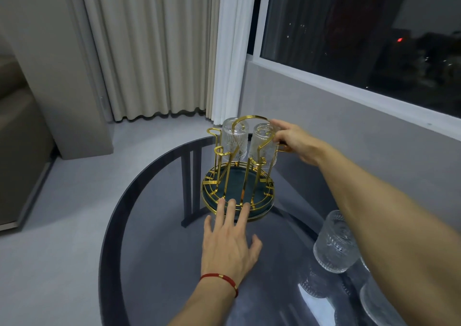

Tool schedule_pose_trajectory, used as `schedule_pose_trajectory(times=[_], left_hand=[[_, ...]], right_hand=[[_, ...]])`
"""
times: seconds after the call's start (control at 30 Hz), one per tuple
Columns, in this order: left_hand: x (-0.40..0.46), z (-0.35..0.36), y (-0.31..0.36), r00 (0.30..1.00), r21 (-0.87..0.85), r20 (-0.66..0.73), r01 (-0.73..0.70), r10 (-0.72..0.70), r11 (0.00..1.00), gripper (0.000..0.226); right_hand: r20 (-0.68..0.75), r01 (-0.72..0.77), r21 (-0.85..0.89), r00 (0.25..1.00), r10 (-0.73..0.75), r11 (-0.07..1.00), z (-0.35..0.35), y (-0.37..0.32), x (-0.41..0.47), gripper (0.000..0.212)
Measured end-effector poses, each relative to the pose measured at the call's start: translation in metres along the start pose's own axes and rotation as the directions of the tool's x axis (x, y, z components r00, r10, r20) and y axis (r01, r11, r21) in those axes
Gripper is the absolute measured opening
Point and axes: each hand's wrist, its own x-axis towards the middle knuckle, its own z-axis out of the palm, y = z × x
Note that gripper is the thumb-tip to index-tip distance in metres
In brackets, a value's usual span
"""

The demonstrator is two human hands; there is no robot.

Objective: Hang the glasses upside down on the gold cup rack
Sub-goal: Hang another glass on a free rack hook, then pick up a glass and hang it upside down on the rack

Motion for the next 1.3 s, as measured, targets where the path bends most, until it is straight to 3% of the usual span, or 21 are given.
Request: schedule_pose_trajectory(times=[0.13, 0.23, 0.4, 0.53, 0.6, 0.7, 0.8, 0.87, 0.93, 1.0, 1.13, 1.3], left_hand=[[0.000, -0.002, 0.000, 1.000, 0.001, 0.001, 0.001, -0.001, 1.000, 0.073], [0.001, -0.007, 0.003, 1.000, 0.006, 0.005, 0.003, -0.004, 1.000, 0.073], [-0.003, -0.017, 0.012, 0.999, 0.019, 0.043, 0.027, -0.028, 0.999, 0.072], [-0.015, -0.025, 0.039, 1.000, -0.022, 0.017, -0.011, 0.011, 1.000, 0.072], [-0.022, -0.029, 0.062, 0.993, -0.204, -0.013, -0.118, 0.118, 0.972, 0.073], [-0.023, -0.035, 0.089, 0.974, -0.482, 0.030, -0.184, 0.226, 0.857, 0.079], [-0.021, -0.038, 0.113, 0.977, -0.627, 0.145, -0.034, 0.159, 0.778, 0.101], [-0.019, -0.038, 0.125, 0.972, -0.702, 0.202, 0.061, 0.117, 0.710, 0.110], [-0.015, -0.035, 0.135, 0.967, -0.739, 0.229, 0.098, 0.112, 0.666, 0.113], [-0.011, -0.031, 0.146, 0.967, -0.748, 0.222, 0.086, 0.127, 0.658, 0.110], [-0.003, -0.027, 0.158, 0.979, -0.726, 0.152, 0.015, 0.139, 0.688, 0.096], [-0.012, -0.036, 0.138, 0.989, -0.660, 0.112, -0.002, 0.100, 0.751, 0.100]], right_hand=[[-0.139, 0.004, -0.111, 0.990, -0.020, 0.994, 0.001, -0.002, -0.017, 0.060], [-0.189, 0.086, -0.251, 0.973, -0.136, 0.964, -0.002, 0.000, -0.052, 0.047], [-0.225, 0.180, -0.551, 0.909, -0.352, 0.815, -0.023, 0.010, -0.133, 0.036], [-0.435, 0.113, -0.411, 0.848, -0.304, 0.904, -0.037, 0.028, -0.208, 0.032], [-0.547, 0.083, -0.351, 0.790, -0.277, 0.933, -0.038, 0.041, -0.243, 0.031], [-0.550, 0.004, -0.425, 0.793, -0.262, 0.905, -0.026, 0.058, -0.265, 0.030], [-0.503, -0.047, -0.574, 0.808, -0.307, 0.818, -0.016, 0.067, -0.275, 0.027], [-0.580, -0.060, -0.546, 0.747, -0.325, 0.836, -0.019, 0.072, -0.280, 0.024], [-0.657, -0.080, -0.472, 0.696, -0.290, 0.878, -0.021, 0.077, -0.282, 0.023], [-0.653, -0.089, -0.456, 0.709, -0.265, 0.885, -0.018, 0.080, -0.283, 0.023], [-0.639, -0.079, -0.441, 0.728, -0.250, 0.894, -0.014, 0.079, -0.280, 0.024], [-0.703, 0.011, -0.336, 0.663, -0.259, 0.942, -0.012, 0.072, -0.281, 0.026]])
